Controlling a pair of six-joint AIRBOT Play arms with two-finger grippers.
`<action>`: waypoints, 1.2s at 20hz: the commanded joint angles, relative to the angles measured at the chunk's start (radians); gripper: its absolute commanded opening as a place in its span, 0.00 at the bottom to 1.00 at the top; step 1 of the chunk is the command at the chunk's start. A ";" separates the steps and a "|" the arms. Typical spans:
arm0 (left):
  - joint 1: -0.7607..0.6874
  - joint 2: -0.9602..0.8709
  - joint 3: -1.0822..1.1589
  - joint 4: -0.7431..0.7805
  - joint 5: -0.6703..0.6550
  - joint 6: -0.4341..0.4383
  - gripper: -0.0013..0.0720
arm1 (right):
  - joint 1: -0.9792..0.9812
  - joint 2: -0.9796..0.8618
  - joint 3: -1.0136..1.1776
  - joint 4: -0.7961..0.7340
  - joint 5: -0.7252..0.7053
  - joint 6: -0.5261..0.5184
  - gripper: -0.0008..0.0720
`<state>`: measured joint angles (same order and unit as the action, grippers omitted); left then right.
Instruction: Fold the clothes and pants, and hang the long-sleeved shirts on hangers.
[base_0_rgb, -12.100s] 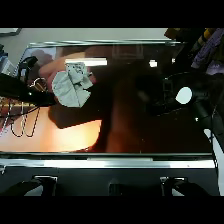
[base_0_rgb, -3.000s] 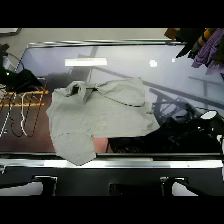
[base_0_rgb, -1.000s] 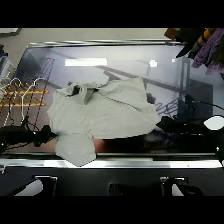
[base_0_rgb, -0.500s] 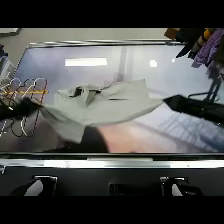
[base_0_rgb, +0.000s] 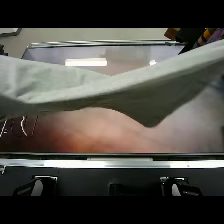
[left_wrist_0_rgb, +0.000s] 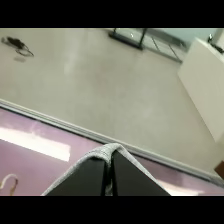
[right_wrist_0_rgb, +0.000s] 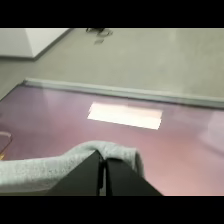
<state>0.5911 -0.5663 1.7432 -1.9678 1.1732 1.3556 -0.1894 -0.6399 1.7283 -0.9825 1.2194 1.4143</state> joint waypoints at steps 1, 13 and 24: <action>0.000 0.076 0.062 0.166 -0.002 -0.125 0.04 | 0.001 0.038 0.099 -0.103 -0.080 0.088 0.06; -0.104 -0.435 -0.469 -0.134 -0.120 0.208 0.04 | 0.016 -0.685 0.083 -0.053 0.294 0.188 0.06; -0.387 -1.156 -0.291 -0.129 -0.439 0.251 0.04 | 0.127 -1.226 0.054 -0.122 -0.200 0.164 0.06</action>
<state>0.2409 -1.5852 1.3884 -2.0937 0.7444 1.6058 -0.0834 -1.7874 1.7836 -1.0969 1.1233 1.5692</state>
